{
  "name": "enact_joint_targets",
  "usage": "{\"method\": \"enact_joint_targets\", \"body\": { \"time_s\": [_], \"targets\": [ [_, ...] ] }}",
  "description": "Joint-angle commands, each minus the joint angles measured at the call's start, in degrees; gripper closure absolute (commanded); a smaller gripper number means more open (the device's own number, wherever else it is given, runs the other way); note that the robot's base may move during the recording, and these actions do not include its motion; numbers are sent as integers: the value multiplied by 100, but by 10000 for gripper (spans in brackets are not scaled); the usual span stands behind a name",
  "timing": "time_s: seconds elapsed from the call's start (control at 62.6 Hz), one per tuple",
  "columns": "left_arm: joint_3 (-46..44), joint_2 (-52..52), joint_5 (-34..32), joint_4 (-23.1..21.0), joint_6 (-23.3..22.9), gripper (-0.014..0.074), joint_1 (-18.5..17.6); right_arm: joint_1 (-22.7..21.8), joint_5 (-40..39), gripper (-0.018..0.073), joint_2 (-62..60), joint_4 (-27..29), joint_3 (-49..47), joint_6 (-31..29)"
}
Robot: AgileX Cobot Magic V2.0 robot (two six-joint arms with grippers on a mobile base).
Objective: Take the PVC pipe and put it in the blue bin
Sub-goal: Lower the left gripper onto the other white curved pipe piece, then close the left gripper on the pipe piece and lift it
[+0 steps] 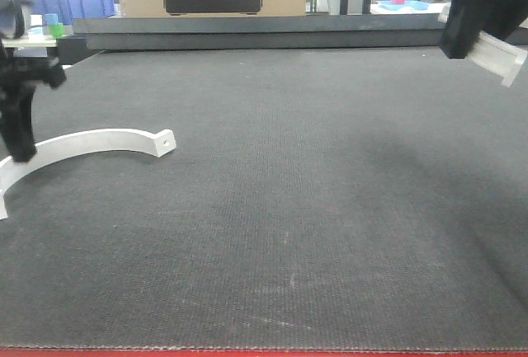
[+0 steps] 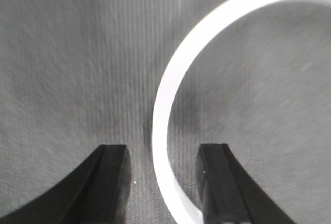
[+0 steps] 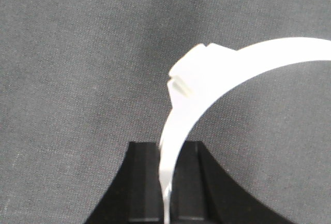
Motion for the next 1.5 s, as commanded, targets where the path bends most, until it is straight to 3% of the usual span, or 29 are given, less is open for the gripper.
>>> {"method": "enact_joint_targets", "body": {
  "time_s": [0.0, 0.4, 0.496, 0.655, 0.991, 1.215, 1.359, 1.487],
  "targets": [
    [-42, 143, 110, -21, -55, 377, -3, 6, -71, 727, -23, -59, -37, -42],
    [-42, 303, 99, -32, -184, 388, -3, 6, -57, 727, -23, -59, -37, -42],
    [-42, 303, 99, -32, -184, 462, -3, 6, -57, 727, -23, -59, -37, -42],
    [-42, 303, 138, -32, -184, 711, -3, 6, -57, 727, -23, -59, -37, -42],
    [-42, 169, 444, -67, -184, 707, -3, 6, -109, 727, -23, -59, -37, -42],
    [-42, -498, 510, -67, -184, 707, -36, 6, -109, 727, -23, -59, -37, -42],
    [-42, -1057, 510, -67, -139, 707, -235, 6, -114, 727, -23, -59, -37, 1],
    [9, -1554, 202, -67, 61, 707, -546, 6, -178, 727, -23, -187, -37, 432]
  ]
}}
